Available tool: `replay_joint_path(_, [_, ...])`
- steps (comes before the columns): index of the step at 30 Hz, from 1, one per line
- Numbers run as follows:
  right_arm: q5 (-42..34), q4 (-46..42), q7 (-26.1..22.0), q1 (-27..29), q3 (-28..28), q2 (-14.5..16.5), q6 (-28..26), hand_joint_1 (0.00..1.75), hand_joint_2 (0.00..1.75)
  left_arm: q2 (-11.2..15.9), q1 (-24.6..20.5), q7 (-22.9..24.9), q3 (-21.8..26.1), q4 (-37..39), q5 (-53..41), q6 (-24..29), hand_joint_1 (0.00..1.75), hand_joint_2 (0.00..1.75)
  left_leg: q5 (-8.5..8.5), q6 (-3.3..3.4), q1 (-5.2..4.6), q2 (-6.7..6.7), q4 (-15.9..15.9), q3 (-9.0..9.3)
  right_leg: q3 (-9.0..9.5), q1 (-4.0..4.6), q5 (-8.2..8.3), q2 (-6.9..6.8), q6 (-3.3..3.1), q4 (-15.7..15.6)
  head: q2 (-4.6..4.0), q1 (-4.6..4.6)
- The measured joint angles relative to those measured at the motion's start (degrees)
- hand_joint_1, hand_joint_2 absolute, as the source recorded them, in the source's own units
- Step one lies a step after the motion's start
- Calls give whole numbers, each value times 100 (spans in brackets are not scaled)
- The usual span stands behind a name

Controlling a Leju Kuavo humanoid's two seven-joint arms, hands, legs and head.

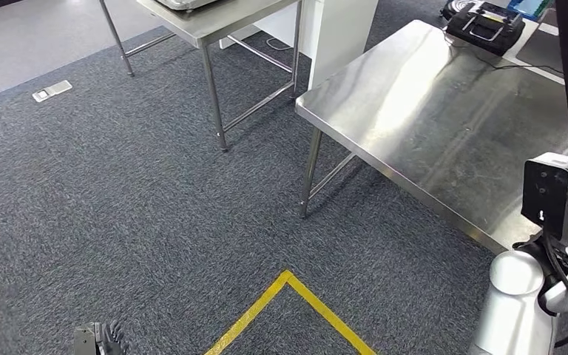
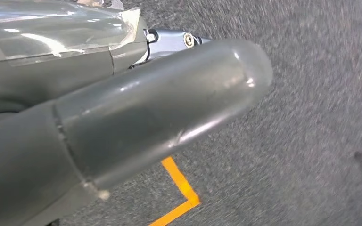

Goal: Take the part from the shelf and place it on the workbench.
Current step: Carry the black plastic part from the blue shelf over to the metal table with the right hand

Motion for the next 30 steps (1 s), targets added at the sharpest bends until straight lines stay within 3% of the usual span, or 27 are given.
replay_joint_path(1, [-8, 16, -3, 12, -7, -9, -5, 175, 175, 2, 4, 0, -1, 2, -2, -7, 0, 0, -3, 7, -10, 74, 0, -2, -129, -2, -86, -7, 6, 283, 0, 2])
replay_joint_path(2, [-17, 33, -3, 22, -19, -19, -8, 175, 175, 2, 5, 0, -1, 5, -4, -10, 0, 0, -5, 10, -19, 151, 0, -2, -144, -2, -90, -15, 26, 349, 0, 5])
replay_joint_path(3, [-26, 46, -3, 29, -33, -30, -11, 175, 175, 1, 4, 0, -1, 7, -5, -12, 0, 0, -6, 11, -25, 219, 0, 1, -35, 1, -11, -35, 52, 166, 0, 7])
replay_joint_path(5, [-40, 61, -3, 19, -54, -52, -19, 175, 175, 1, -2, 0, -1, 9, -7, -13, 0, 0, -9, 7, -31, 350, -1, 14, 459, 37, 260, -215, 73, -713, 0, 11])
replay_joint_path(7, [-42, 64, -4, -12, -58, -66, -32, 175, 175, 0, -5, -1, -1, 11, -8, -13, 0, 0, -15, -23, -43, 467, -10, 24, 817, 112, 433, -411, 17, -1338, 0, 10])
replay_joint_path(8, [-43, 68, -5, -21, -63, -75, -40, 175, 175, -3, -6, -2, -1, 15, -9, -13, 0, 0, -13, -47, -47, 527, -23, 36, 864, 146, 460, -439, -26, -1439, 0, 11])
replay_joint_path(10, [-46, 73, -5, -24, -79, -99, -54, 175, 175, -9, -11, -2, -1, 21, -11, -13, 0, 0, -15, -108, -50, 624, -59, 64, 856, 140, 509, -307, -102, -1484, 0, 13])
replay_joint_path(12, [-52, 83, -7, -35, -98, -114, -60, 175, 175, -9, -28, -3, -2, 25, -20, -13, 0, 0, -131, -164, -40, 466, 65, 25, 899, 78, 560, -187, -159, -1559, 0, -9])
replay_joint_path(14, [-97, 115, -33, -52, -113, -115, -68, 175, 175, 1, -35, -5, -4, 30, -33, -11, 0, 0, -469, -197, -24, 151, 683, -252, 931, 42, 588, -70, -201, -1585, 0, -53])
replay_joint_path(15, [-141, 142, -63, -49, -118, -116, -77, 175, 175, 4, -30, -5, -5, 34, -37, -10, 0, 0, -646, -208, -21, 55, 1095, -452, 928, 41, 592, -6, -214, -1584, 0, -68])
replay_joint_path(16, [-195, 173, -103, -35, -121, -121, -91, 175, 175, 6, -24, -5, -5, 39, -39, -8, 0, 0, -752, -221, -18, 9, 1428, -624, 927, 42, 596, 62, -225, -1582, 0, -76])
replay_joint_path(17, [-246, 211, -147, -16, -122, -128, -110, 175, 175, 7, -21, -4, -6, 42, -40, -6, 0, 0, -741, -234, -12, -9, 1565, -710, 927, 40, 595, 136, -224, -1576, 0, -79])
replay_joint_path(18, [-286, 249, -186, 5, -123, -133, -130, 175, 175, 8, -21, -4, -8, 44, -45, -5, 0, 0, -615, -245, -1, -18, 1472, -686, 928, 33, 593, 214, -223, -1565, 0, -80])
replay_joint_path(19, [-316, 284, -216, 19, -122, -139, -149, 175, 175, 9, -25, -4, -13, 44, -52, -5, 0, 0, -409, -261, 19, -49, 1172, -560, 928, 21, 583, 290, -212, -1545, 0, -81])
replay_joint_path(21, [-352, 339, -244, 25, -120, -143, -178, 175, 175, 9, -30, -4, -27, 45, -71, -10, 0, 0, -61, -297, 88, -270, 392, -196, 902, 15, 552, 441, -168, -1483, 0, -87])
replay_joint_path(23, [-372, 370, -256, 17, -115, -143, -202, 175, 175, 4, -35, -2, -42, 48, -85, -34, 0, 0, 9, -280, 107, -437, 17, -1, 840, 24, 546, 574, -102, -1444, 0, -79])
replay_joint_path(25, [-393, 387, -267, 34, -114, -147, -226, 175, 175, -3, -54, -2, -79, 50, -101, -93, 0, 0, -6, -192, 68, -348, -2, 20, 780, 8, 569, 687, -34, -1450, 0, -67])
replay_joint_path(26, [-411, 392, -281, 54, -116, -152, -242, 175, 175, -3, -69, -4, -105, 51, -114, -126, 0, 0, 0, -143, 61, -287, -9, 23, 741, 0, 555, 632, -10, -1420, 0, -66])
replay_joint_path(28, [-439, 396, -330, 82, -118, -162, -271, 175, 175, 0, -88, -7, -147, 51, -133, -170, 0, 0, 15, -54, 72, -184, -30, 33, 546, 12, 392, 332, 3, -1072, 0, -23])
replay_joint_path(30, [-420, 397, -376, 106, -117, -166, -289, 175, 175, 9, -88, -9, -167, 54, -142, -193, 0, 0, 11, -15, 63, -92, -31, 28, 159, 20, 80, 52, -9, -273, 0, 20])
